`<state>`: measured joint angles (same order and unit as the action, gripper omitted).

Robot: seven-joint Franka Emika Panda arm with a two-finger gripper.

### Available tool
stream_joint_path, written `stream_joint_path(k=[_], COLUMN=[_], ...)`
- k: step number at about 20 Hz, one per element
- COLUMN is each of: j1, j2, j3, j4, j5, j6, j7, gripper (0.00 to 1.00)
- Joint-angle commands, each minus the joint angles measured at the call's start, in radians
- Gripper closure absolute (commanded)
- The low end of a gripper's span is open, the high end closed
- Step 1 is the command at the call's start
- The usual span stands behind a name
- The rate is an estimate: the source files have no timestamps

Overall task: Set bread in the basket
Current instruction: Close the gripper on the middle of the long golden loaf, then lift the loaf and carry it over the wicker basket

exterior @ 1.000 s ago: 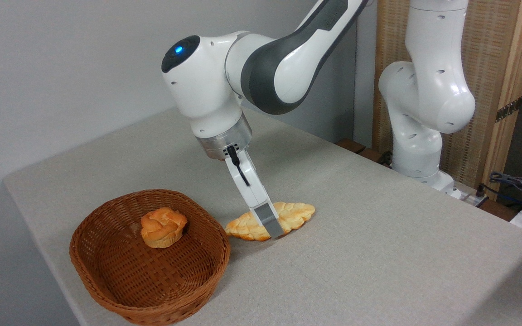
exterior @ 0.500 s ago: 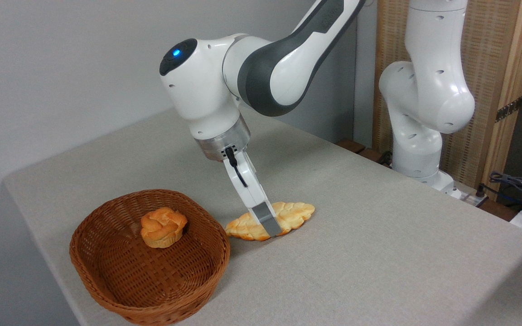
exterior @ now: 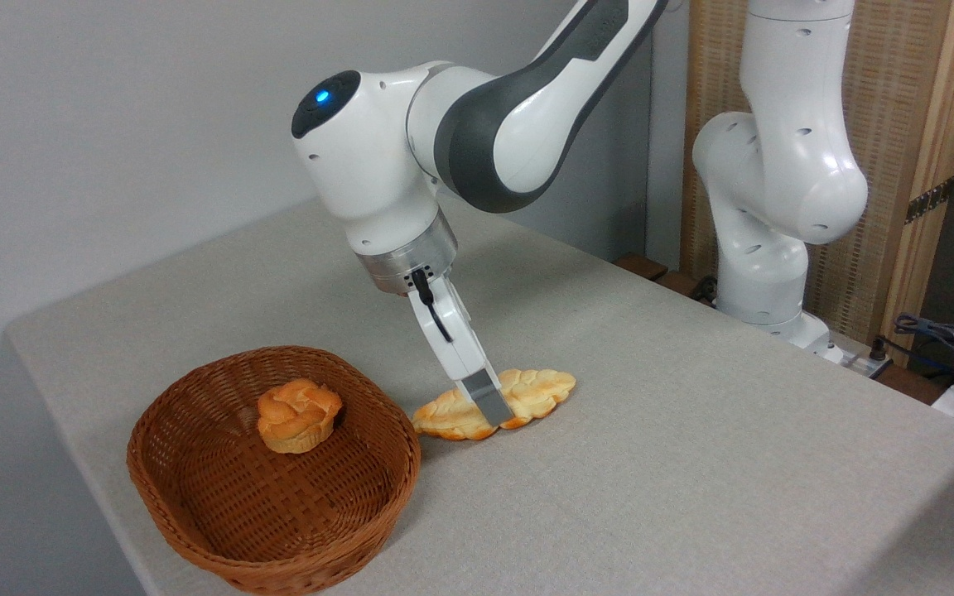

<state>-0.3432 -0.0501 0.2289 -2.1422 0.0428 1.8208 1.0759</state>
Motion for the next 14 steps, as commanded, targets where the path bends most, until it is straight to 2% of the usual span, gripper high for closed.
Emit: stream_joint_path(k=[1,4,7,11,14], j1=[-0.007,-0.005,0.004,0.006,0.006], j2=[-0.007,-0.02,-0.066,-0.08,-0.079], j3=[0.006,0.007,0.021,0.075,0.098], j4=[-0.002,0.002,0.013,0.1,0.166], j5=[0.014,0.015,0.017,0.023,0.014], j6=[-0.011,-0.023,-0.13,-0.244,-0.242], j7=[0.012,0.015,0.041,0.094,0.137], gripper=[0.71,0.71,0.71,0.71,0.67])
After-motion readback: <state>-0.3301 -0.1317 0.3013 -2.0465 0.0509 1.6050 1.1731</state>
